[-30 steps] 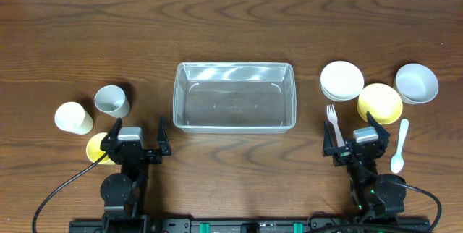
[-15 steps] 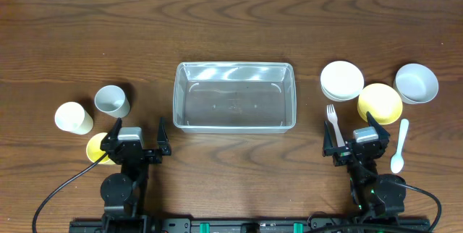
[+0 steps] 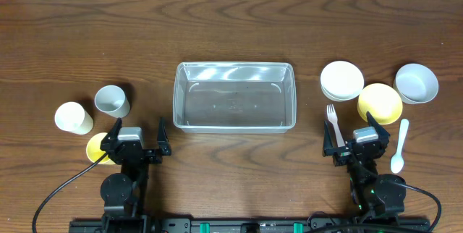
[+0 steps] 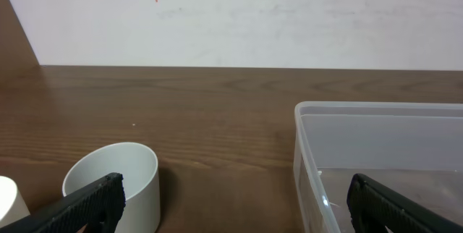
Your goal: Pack container
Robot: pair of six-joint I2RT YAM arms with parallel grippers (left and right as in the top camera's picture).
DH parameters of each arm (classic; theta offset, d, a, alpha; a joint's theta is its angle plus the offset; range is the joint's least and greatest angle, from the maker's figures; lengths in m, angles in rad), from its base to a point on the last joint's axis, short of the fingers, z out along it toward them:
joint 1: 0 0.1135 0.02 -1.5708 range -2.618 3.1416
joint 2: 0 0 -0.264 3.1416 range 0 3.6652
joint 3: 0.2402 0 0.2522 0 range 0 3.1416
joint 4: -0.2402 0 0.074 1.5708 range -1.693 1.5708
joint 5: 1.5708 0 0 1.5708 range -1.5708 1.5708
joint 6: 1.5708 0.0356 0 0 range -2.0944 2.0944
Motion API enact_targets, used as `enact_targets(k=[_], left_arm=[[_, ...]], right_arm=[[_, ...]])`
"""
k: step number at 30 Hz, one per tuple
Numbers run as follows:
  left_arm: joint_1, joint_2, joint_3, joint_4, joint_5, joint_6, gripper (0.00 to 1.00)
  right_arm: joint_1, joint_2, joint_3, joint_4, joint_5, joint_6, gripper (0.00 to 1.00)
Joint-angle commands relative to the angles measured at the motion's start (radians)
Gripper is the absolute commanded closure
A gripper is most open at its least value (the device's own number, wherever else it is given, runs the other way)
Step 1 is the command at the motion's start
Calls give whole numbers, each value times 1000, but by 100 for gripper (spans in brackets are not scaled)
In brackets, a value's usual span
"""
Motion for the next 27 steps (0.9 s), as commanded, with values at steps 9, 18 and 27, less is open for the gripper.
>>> enact_targets(k=[9,18,27], left_arm=[[5,-6,-10,-45,-3,-1,2],[5,-6,-10,-45,-3,-1,2],[5,-5,-7,-47,-3,-106,2]], right_arm=[[2,-7,-2,-4,0,-14,1],[2,-7,-2,29,-5,-14,1],[2,-7,-1,23,-64,206,1]])
